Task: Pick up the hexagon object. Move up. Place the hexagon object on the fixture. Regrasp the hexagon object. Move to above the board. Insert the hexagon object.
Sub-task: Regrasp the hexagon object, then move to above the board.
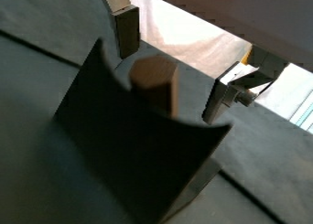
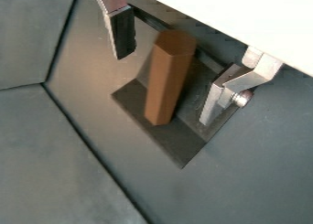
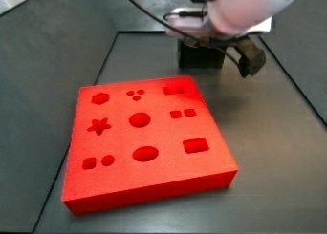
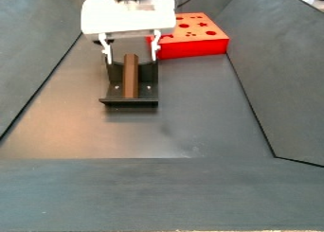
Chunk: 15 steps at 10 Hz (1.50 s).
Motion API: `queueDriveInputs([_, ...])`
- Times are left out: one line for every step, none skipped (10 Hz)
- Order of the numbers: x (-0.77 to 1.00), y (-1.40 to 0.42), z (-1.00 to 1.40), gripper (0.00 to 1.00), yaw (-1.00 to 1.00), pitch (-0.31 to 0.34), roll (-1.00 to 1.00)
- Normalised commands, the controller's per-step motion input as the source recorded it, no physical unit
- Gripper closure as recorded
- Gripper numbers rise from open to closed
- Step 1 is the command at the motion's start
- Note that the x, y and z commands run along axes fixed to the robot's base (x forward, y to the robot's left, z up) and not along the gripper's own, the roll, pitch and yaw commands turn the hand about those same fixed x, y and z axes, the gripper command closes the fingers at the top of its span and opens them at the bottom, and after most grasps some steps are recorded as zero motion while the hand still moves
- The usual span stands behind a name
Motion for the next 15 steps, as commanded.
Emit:
queueDriveInputs([0.08,0.00,-0.37,0.00,0.02,-0.017,0.06])
queueDriveInputs([0.08,0.00,-0.24,0.00,0.02,-0.017,0.06])
queueDriveInputs([0.00,0.00,0.00,1.00,0.00,0.000,0.00])
queueDriveInputs([-0.01,-0.04,1.00,1.00,-0.15,0.363,0.19])
queueDriveInputs([-0.01,-0.04,1.00,1.00,-0.12,0.361,0.17])
queueDriveInputs([-0.01,-0.04,1.00,1.00,-0.05,0.353,0.13])
queueDriveInputs([-0.01,-0.03,1.00,1.00,0.10,0.330,0.03])
queueDriveInputs([-0.01,-0.03,1.00,1.00,0.15,0.316,-0.01])
queueDriveInputs([0.00,-0.03,1.00,1.00,0.21,0.278,-0.03])
queueDriveInputs([0.00,-0.03,1.00,1.00,0.25,0.220,-0.04])
queueDriveInputs([0.01,-0.03,1.00,1.00,0.27,0.167,-0.04])
queueDriveInputs([0.01,-0.04,1.00,1.00,0.27,0.113,-0.03])
queueDriveInputs([0.02,-0.04,1.00,1.00,0.25,0.043,-0.02])
queueDriveInputs([0.02,-0.04,1.00,1.00,0.23,0.004,-0.02])
queueDriveInputs([0.03,-0.04,1.00,1.00,0.18,-0.034,-0.01])
